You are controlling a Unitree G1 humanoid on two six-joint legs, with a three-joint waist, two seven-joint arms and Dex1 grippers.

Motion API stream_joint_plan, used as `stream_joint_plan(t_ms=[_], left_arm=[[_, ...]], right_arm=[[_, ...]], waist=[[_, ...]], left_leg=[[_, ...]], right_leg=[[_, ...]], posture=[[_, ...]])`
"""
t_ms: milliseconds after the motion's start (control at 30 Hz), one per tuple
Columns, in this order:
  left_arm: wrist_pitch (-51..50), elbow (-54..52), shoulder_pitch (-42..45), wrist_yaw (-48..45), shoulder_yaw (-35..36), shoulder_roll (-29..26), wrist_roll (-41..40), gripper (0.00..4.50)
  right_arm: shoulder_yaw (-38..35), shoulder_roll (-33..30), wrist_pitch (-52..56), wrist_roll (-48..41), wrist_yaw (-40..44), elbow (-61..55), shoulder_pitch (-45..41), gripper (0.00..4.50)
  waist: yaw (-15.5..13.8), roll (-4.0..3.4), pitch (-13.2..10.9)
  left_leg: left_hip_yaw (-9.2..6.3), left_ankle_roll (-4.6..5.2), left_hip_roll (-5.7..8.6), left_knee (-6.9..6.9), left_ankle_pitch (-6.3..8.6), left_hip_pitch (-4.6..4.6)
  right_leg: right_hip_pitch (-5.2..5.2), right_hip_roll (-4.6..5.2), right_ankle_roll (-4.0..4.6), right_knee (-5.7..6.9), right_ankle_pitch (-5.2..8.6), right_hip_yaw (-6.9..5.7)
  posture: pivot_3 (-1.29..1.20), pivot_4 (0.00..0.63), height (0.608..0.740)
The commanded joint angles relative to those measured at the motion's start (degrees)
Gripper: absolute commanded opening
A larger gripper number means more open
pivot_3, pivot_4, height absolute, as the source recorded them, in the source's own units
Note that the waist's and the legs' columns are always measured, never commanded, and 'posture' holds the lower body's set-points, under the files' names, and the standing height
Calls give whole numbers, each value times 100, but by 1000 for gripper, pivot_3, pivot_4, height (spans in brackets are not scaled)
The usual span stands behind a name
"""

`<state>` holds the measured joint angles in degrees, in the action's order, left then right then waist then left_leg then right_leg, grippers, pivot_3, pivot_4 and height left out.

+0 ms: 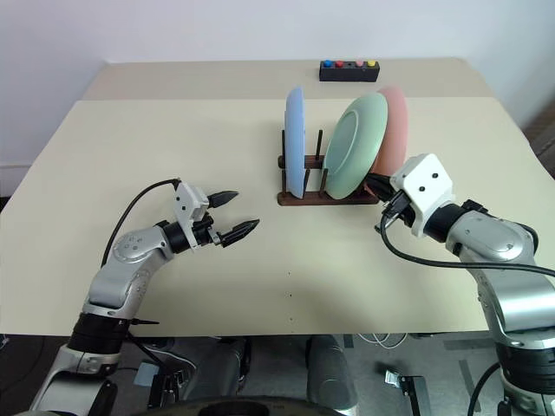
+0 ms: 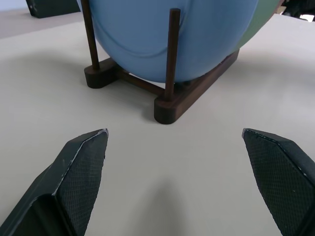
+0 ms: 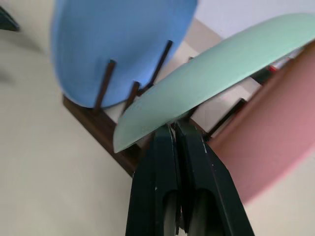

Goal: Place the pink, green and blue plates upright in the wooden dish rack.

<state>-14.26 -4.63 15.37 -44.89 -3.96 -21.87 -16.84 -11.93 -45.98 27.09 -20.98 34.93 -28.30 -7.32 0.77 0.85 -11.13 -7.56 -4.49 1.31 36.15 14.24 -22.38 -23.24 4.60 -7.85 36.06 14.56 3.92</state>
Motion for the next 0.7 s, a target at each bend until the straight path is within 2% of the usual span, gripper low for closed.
stream_joint_plan(t_ms=[33, 533, 700], left_arm=[[77, -186, -1, 7, -23, 18, -30, 4500], [57, -231, -48, 54, -67, 30, -34, 4500], [52, -259, -108, 67, -53, 10, -55, 4500]], right_arm=[[-21, 46, -126, 11, 12, -315, -147, 79], [265, 94, -306, 269, 124, -59, -690, 79], [-210, -104, -405, 277, 227, -49, -540, 79]], waist=[[-1, 0, 0], [3, 0, 0], [1, 0, 0]], left_leg=[[0, 0, 0, 0, 0, 0], [0, 0, 0, -1, 0, 0], [-1, 0, 0, -1, 0, 1]], right_leg=[[0, 0, 0, 0, 0, 0], [-1, 0, 0, 1, 0, 0], [-1, 0, 0, 1, 0, 0]], posture=[[0, 150, 740], [0, 150, 740], [0, 150, 740]])
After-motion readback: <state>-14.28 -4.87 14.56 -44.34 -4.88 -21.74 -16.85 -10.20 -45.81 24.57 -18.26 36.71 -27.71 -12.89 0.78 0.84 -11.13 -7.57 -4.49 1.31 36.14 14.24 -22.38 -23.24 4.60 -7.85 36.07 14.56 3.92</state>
